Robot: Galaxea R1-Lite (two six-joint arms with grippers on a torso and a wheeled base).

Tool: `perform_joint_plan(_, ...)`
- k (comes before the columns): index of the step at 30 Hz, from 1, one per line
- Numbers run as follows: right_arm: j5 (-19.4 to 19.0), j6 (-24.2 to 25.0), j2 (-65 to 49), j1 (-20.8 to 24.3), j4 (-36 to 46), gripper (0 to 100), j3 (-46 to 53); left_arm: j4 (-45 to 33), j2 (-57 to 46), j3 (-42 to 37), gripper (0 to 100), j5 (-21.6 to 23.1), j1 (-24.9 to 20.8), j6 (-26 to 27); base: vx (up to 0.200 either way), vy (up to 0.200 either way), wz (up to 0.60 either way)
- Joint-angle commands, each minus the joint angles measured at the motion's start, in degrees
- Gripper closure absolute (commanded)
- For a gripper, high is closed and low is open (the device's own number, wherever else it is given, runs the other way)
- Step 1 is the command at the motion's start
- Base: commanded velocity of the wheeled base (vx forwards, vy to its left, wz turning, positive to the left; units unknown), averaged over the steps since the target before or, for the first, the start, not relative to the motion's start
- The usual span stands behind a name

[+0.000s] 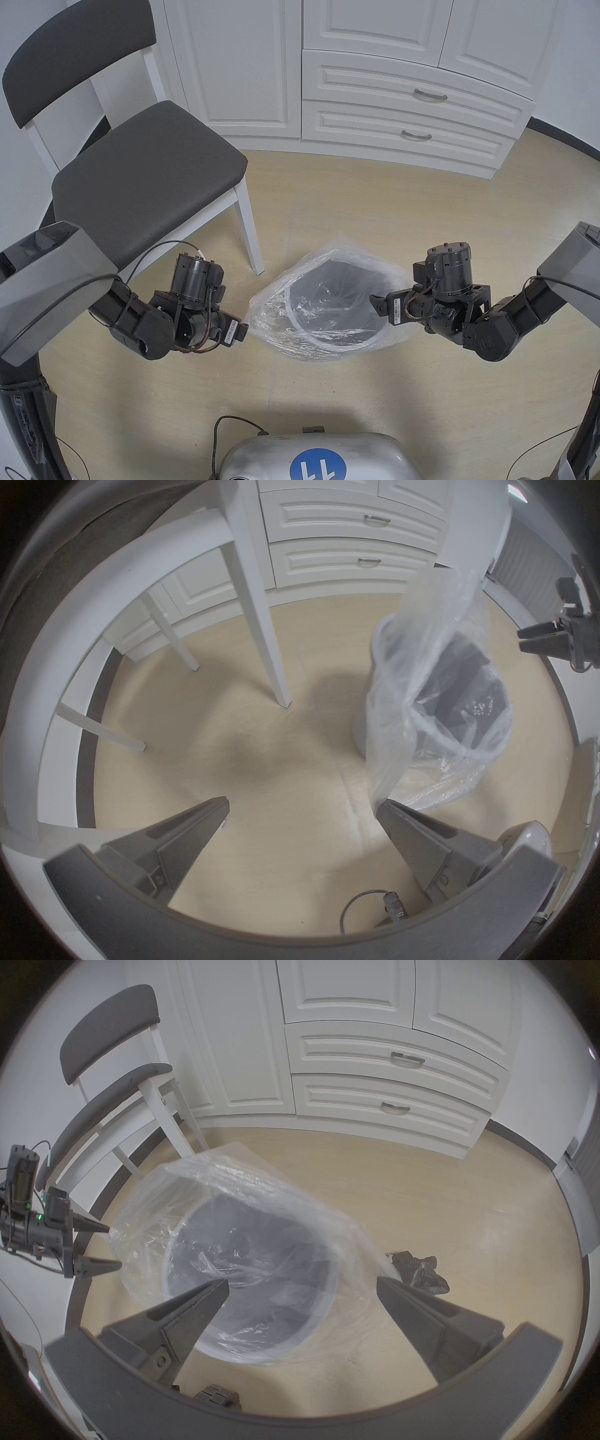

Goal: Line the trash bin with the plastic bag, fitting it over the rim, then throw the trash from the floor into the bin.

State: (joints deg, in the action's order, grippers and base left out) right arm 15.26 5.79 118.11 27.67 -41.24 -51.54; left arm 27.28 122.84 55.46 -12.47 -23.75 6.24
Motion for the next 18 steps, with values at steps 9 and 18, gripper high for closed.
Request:
perform_joint_plan(9, 0.0, -0.1, 0.3, 0.2, 0.0, 0, 0.0, 7.7, 5.7, 2.0, 0, 0.9, -4.7, -6.4, 0.000, 0.000, 0.00)
perform_joint_plan(18, 0.3, 0.2, 2.1, -0.3, -0.1, 0, -1.6, 8.0, 9.8, 2.1, 0, 0.9, -6.6, -6.6, 0.000, 0.000, 0.00)
